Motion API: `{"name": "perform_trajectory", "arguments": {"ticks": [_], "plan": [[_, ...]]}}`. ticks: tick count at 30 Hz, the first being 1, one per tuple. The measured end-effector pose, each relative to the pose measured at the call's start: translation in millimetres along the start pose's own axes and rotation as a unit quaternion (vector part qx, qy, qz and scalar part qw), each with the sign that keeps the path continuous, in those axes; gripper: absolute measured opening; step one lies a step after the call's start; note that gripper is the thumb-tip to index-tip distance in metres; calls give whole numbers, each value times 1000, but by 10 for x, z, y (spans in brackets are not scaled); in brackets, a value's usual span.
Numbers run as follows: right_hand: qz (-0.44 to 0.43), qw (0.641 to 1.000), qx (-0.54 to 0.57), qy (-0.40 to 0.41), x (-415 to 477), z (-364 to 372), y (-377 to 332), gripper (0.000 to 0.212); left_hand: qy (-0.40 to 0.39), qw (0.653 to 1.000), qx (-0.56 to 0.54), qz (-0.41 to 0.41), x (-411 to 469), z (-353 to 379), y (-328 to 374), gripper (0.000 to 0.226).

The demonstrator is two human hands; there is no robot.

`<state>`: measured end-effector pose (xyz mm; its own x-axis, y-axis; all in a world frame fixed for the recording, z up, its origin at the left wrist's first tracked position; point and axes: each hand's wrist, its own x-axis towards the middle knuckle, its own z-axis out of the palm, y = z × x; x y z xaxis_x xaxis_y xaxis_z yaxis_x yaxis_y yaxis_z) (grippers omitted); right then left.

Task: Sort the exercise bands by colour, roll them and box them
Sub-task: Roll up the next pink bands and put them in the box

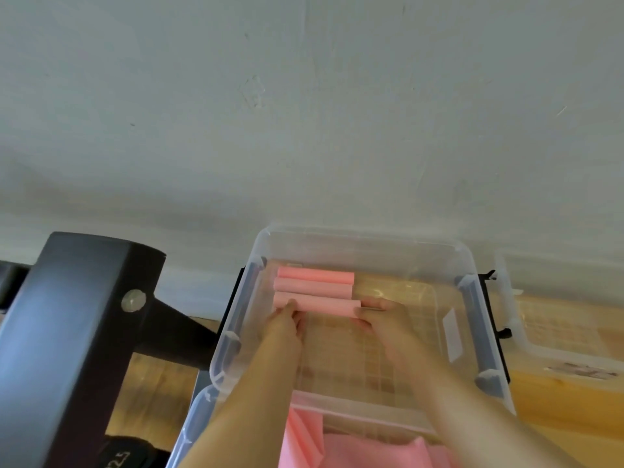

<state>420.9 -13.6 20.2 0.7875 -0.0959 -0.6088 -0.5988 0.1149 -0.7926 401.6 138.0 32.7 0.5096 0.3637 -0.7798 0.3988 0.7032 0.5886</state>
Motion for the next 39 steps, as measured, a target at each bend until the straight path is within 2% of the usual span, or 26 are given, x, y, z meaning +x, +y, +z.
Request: {"name": "perform_trajectory", "arguments": {"ticks": [4,9,15,19,21,22,23,26,31,35,39], "plan": [[16,1000,1,20,136,77,71,27,27,999,18,8,214,11,-57,34],[-12,998,-46,40,221,148,113,16,50,998,7,22,329,59,-45,34],[-54,990,-109,72,263,245,111,27,58,998,-15,10,359,67,-45,32],[-58,987,-130,73,294,247,121,20,54,998,-12,-9,360,61,-27,25],[-53,986,-139,74,314,249,118,18,61,998,-6,-23,377,49,-20,7],[-53,985,-144,76,321,248,116,18,66,998,-2,-24,366,48,-23,5],[-53,984,-151,79,325,246,112,17,67,997,2,-26,370,43,-27,15],[-56,981,-165,84,338,236,118,13,49,998,13,-36,361,50,-34,25],[-45,984,-148,90,359,214,121,17,39,997,35,-52,319,60,-43,20],[-42,980,-176,78,336,204,118,20,19,997,51,-52,230,94,-65,20],[-39,977,-201,55,250,164,-9,25,-37,984,166,-46,65,130,-46,17]]}}
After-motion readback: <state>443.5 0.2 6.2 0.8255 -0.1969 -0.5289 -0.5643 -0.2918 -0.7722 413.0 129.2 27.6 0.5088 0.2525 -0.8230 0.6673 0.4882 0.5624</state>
